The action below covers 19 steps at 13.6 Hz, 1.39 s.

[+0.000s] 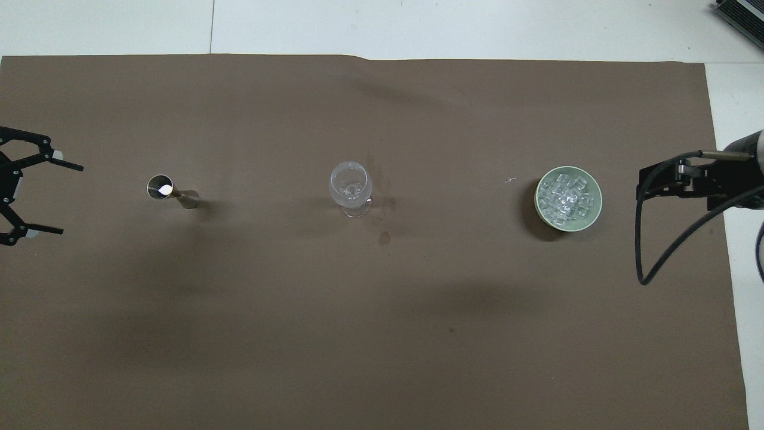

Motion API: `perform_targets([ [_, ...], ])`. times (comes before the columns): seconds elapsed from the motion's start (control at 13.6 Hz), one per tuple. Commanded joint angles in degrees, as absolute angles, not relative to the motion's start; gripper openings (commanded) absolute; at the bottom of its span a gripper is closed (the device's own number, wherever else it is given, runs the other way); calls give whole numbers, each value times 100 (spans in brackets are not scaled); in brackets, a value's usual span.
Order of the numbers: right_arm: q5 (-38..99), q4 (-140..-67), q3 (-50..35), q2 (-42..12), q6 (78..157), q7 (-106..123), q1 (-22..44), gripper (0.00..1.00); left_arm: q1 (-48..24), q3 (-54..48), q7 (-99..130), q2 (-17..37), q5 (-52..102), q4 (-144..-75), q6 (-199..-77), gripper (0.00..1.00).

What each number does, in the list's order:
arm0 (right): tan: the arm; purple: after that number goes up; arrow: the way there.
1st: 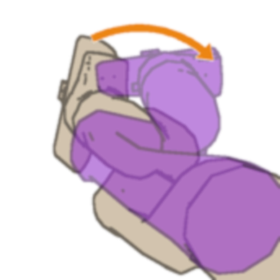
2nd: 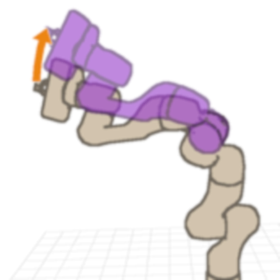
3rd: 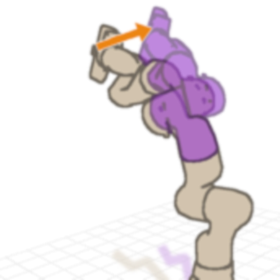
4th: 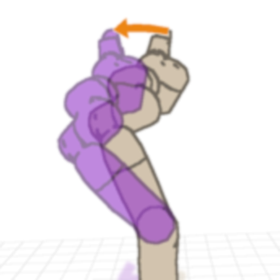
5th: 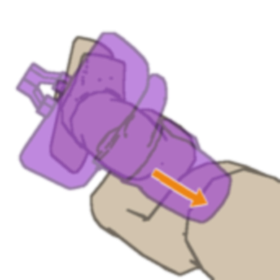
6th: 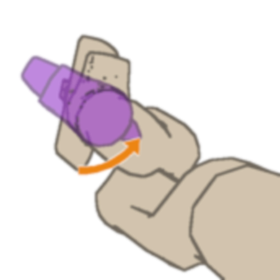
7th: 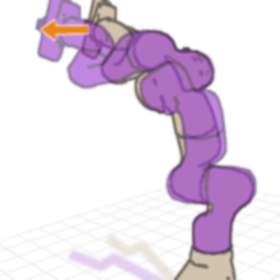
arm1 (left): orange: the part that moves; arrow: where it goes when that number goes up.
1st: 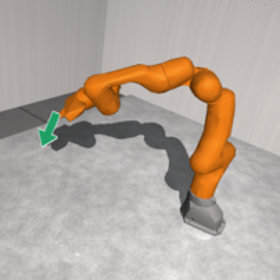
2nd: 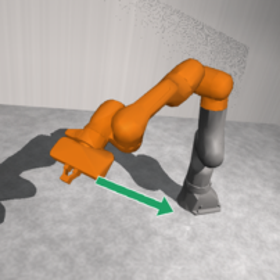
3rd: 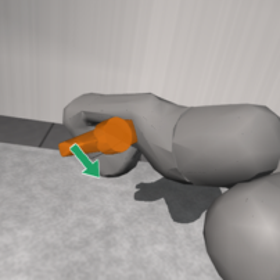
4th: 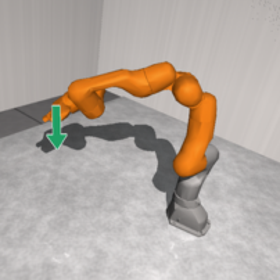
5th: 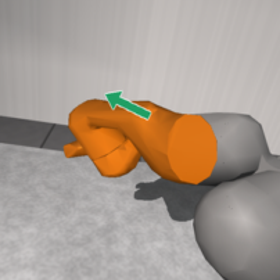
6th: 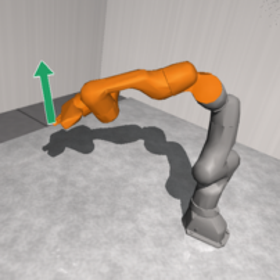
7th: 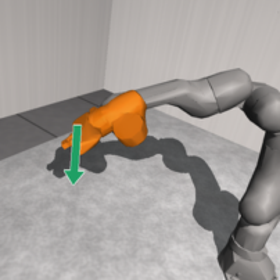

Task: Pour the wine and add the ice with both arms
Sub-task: 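Move the open left gripper toward the small silver bottle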

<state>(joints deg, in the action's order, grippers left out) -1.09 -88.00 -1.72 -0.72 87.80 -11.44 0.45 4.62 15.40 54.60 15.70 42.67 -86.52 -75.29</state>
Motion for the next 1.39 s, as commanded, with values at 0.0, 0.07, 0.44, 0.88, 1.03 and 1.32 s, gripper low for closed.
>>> perform_targets([
  [0.0, 35, -8859, -158, -35, 8851, -976, 0, 100, 536, 1582, 5651, 1854, 4622, -8613, -7515, 100],
  [0.07, 35, -8859, -167, -35, 8851, -976, 0, 100, 536, 1591, 5651, 1933, 4780, -8648, -7471, 100],
  [0.44, 35, -8859, -167, -35, 8851, -976, 0, 100, 694, 1608, 5651, 2337, 5158, -8675, -7524, 100],
  [0.88, 35, -8859, -167, -35, 8851, -976, 0, 100, 677, 1854, 6178, 3040, 5782, -8666, -7664, 100],
  [1.03, 35, -8859, -158, -35, 8851, -976, 0, 100, 703, 1916, 6187, 3233, 6072, -8657, -7734, 100],
  [1.32, 35, -8859, -167, -35, 8851, -976, 0, 100, 729, 1916, 6135, 3524, 6433, -8666, -7928, 100],
])
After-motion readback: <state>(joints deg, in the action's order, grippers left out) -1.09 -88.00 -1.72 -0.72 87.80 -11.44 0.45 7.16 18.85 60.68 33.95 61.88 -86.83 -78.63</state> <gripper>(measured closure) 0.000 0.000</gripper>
